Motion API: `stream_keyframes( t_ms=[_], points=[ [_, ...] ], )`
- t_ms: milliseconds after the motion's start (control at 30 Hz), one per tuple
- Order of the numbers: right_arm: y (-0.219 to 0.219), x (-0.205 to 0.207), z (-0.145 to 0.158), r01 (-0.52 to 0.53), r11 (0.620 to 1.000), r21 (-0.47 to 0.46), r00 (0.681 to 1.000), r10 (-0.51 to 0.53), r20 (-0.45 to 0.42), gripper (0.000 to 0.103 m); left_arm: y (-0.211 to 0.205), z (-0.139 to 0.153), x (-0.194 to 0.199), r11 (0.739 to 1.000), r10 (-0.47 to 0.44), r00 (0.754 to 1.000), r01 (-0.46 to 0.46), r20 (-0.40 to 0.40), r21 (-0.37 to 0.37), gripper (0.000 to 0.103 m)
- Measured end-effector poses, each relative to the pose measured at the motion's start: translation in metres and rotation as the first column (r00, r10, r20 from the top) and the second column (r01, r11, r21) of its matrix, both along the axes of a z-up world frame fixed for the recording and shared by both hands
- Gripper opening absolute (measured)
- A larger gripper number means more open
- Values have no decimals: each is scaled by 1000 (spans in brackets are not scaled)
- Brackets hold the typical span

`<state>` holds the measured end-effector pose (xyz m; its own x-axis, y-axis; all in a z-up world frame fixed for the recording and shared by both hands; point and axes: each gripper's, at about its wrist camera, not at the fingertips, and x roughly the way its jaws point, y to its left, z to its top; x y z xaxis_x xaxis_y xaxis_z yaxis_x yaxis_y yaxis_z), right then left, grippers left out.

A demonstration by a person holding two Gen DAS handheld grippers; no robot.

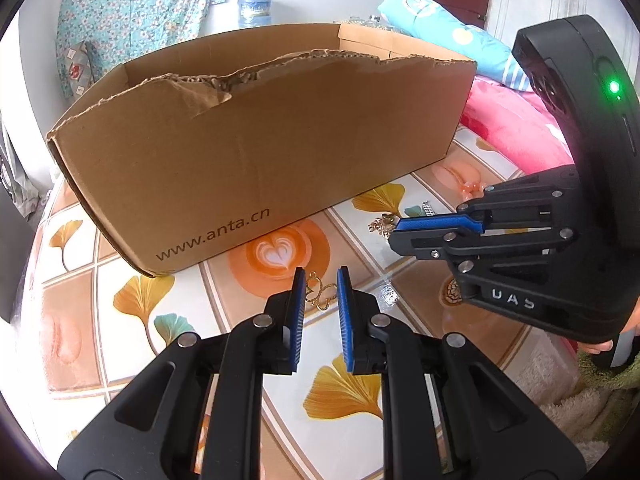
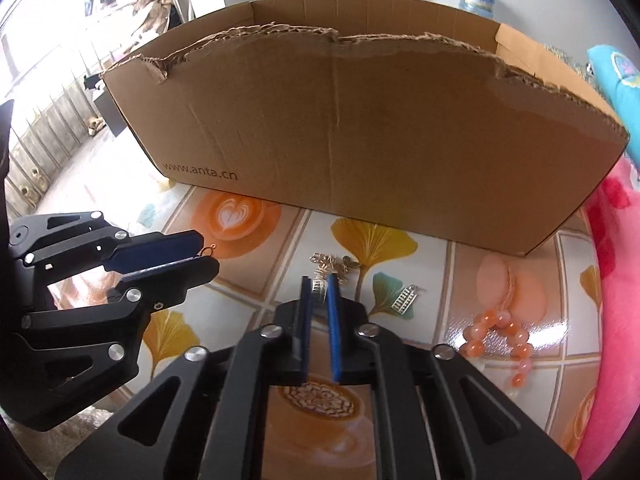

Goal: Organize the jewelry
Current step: 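Lift the gold charm chain off the table with the right tool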

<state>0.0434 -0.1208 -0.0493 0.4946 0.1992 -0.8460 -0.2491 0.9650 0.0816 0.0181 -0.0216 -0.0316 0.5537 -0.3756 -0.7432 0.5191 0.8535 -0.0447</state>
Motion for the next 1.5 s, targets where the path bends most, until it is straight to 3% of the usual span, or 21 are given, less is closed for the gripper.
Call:
stream_keyframes(
  t_ms=[167, 600, 700, 767, 933, 1000, 1067, 1500],
  points=[
    [-11, -5, 5, 18, 998, 64, 1000, -17, -21, 3, 5, 2, -1, 1000, 10, 1000, -10, 6, -15, 15],
    [-25, -18, 23, 28, 993, 115, 999, -30, 11, 4, 5, 9, -14, 1000, 8, 999, -7, 33, -20, 15],
    [-20, -12, 17, 16, 995, 101, 1000, -17, 4, 11, 4, 10, -17, 1000, 11, 999, -10, 37, -20, 15],
    [-15, -11, 14, 9, 997, 78, 1000, -10, 12, 25, 5, 11, -18, 1000, 14, 999, -13, 37, -18, 15],
    [-4, -4, 2, -8, 1000, 8, 1000, 8, 4, 25, 6, 12, -20, 1000, 22, 999, -22, 41, -18, 15],
    [-2, -2, -1, -8, 1000, -4, 1000, 8, 14, 21, 6, 13, -19, 1000, 25, 999, -25, 44, -19, 15],
    [-3, -1, -1, -8, 1000, 0, 1000, 8, 8, 6, 6, 13, -19, 999, 29, 999, -28, 46, -20, 15],
    [-33, -15, 28, 40, 982, 183, 999, -45, 21, 2, 7, 14, -22, 999, 35, 998, -33, 56, -32, 15]
  ],
)
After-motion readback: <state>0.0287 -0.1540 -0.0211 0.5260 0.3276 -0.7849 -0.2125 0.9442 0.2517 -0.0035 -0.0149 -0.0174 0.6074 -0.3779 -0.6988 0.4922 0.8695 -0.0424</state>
